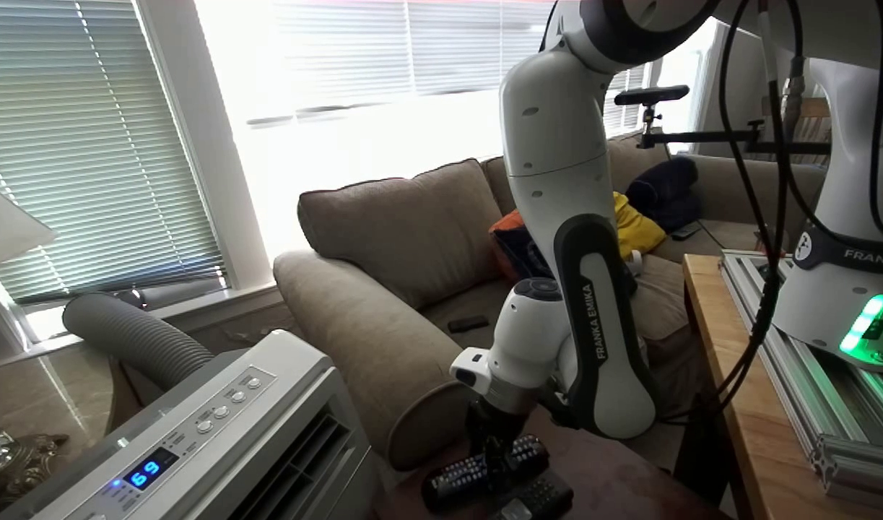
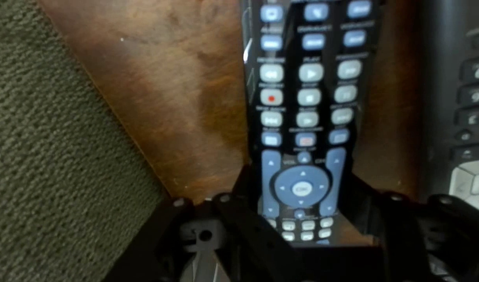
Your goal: Put the remote on the hand of the couch
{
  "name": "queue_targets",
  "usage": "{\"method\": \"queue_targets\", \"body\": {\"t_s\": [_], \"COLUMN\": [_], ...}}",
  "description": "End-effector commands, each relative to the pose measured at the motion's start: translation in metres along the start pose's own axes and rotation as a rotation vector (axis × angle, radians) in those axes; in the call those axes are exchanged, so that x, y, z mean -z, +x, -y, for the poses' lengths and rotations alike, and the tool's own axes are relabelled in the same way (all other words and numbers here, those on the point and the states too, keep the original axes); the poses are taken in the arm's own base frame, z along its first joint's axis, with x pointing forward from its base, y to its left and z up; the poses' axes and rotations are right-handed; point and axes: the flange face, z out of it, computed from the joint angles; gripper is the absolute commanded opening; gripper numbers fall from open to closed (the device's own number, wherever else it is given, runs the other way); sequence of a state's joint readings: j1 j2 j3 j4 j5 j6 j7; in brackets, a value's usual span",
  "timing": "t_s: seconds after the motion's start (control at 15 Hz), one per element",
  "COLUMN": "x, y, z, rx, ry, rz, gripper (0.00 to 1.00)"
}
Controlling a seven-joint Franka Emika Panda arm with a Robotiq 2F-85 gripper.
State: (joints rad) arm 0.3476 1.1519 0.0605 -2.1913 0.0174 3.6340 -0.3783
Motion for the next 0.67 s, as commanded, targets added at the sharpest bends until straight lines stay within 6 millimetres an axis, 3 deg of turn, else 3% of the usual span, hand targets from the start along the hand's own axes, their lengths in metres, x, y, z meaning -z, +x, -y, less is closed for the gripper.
{"method": "queue_targets", "body": {"t_s": [0.0, 0.27, 0.6], "x": [0.0, 0.004, 0.033], "y": [0.001, 0.0, 0.007], "z": [-0.001, 0.0, 0.001], "rx": [-0.003, -0.014, -0.008], "ry": [-0.001, -0.01, 0.011], "rz": [-0.001, -0.003, -0.009], "gripper": [0.28, 0.27, 0.27]}}
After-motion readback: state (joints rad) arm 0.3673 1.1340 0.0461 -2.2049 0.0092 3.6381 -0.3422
